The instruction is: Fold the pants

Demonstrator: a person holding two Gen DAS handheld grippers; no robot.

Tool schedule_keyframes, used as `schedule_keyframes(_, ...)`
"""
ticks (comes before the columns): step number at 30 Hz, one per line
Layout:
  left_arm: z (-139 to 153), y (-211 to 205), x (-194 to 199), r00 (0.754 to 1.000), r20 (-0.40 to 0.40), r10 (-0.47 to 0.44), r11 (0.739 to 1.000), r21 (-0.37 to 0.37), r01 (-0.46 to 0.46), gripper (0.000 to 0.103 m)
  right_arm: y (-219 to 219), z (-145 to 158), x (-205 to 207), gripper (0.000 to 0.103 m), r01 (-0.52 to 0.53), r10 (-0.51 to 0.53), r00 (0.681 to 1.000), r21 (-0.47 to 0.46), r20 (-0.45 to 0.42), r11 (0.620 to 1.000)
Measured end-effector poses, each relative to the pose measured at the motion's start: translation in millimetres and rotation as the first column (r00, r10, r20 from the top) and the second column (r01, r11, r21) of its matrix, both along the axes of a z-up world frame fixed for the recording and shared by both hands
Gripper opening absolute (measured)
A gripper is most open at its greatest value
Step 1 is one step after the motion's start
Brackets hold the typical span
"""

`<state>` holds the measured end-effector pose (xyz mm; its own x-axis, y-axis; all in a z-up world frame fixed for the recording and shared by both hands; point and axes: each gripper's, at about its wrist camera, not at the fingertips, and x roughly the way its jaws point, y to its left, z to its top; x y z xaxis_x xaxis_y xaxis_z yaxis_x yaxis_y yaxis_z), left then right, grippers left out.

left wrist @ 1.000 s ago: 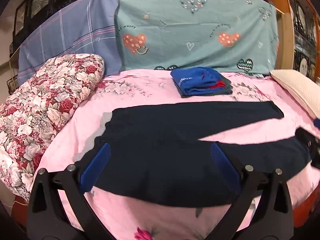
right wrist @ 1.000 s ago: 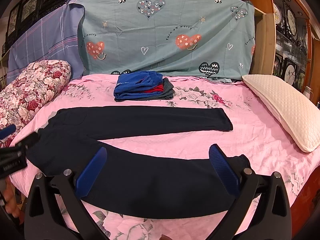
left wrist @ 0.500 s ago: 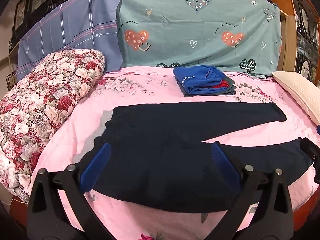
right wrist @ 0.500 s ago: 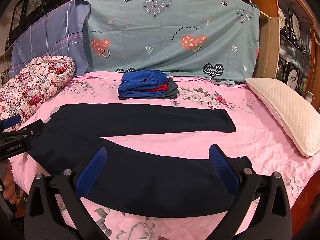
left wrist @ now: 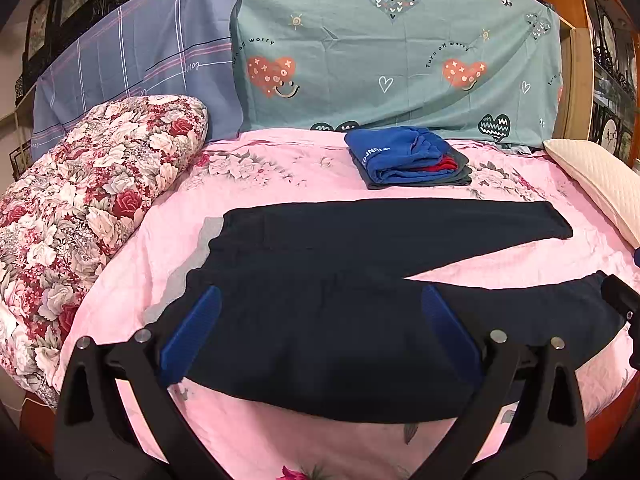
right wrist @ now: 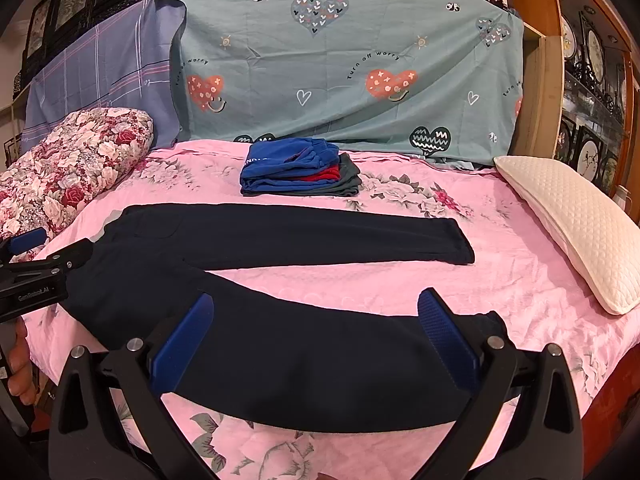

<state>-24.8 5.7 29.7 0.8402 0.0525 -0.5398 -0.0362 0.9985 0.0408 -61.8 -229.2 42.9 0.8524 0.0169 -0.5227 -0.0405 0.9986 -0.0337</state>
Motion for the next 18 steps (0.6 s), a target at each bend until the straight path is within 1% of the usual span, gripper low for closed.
schedule_keyframes(18,-4.4,-1.6,0.3,1.0,-0.009,-0.004,1.0,-0.001,0.004,0.101,0.8,0.0,0.3,0.102,-0.002,0.002,1.0,0.0,-0.002,1.0)
